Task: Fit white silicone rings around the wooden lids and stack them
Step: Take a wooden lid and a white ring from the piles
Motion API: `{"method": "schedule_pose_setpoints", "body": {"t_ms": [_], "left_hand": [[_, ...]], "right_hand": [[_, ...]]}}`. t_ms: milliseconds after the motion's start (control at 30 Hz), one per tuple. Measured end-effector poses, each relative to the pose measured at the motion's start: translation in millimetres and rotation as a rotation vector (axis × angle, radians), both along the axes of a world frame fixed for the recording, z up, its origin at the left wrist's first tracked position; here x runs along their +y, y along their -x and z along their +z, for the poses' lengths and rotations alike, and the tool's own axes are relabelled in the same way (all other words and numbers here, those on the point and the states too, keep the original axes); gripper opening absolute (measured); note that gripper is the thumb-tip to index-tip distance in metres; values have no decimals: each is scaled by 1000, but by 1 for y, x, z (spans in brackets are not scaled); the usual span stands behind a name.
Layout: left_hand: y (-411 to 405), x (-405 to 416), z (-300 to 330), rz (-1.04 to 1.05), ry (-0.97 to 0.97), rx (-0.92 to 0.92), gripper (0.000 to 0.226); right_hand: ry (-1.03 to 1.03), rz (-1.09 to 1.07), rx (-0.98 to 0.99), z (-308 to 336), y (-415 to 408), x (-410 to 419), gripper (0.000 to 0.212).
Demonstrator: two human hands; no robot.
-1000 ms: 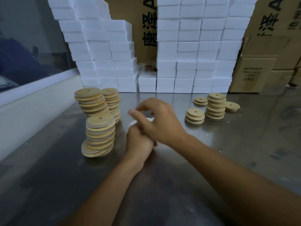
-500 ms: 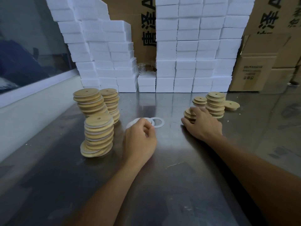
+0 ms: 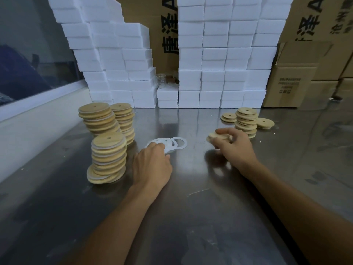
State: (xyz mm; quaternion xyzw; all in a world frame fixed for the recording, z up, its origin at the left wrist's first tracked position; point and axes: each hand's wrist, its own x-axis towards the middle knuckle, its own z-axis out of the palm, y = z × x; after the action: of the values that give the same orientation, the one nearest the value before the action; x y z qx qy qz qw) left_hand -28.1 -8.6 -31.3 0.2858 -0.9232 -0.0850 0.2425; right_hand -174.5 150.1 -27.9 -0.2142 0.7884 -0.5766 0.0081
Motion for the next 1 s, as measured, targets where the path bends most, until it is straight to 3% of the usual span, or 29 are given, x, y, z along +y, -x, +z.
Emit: {"method": "schedule_pose_setpoints", "body": {"t_ms": [167, 367, 633, 900, 1000], "left_hand": [[2, -1, -2, -37, -36, 21, 33], [-1, -3, -2, -48, -32, 69, 14], [-4, -3, 0, -14, -10, 85, 13], [-13, -4, 7, 7, -114, 139, 20], [-13, -1, 10, -22, -17, 192, 11]], "right_hand": [[307, 101, -184, -3, -23, -3, 20], [176, 61, -74, -4, -31, -8, 20], [177, 93, -85, -5, -30, -8, 27], [181, 96, -90, -5, -30, -8, 21], [189, 98, -87, -6, -29, -7, 19]]}}
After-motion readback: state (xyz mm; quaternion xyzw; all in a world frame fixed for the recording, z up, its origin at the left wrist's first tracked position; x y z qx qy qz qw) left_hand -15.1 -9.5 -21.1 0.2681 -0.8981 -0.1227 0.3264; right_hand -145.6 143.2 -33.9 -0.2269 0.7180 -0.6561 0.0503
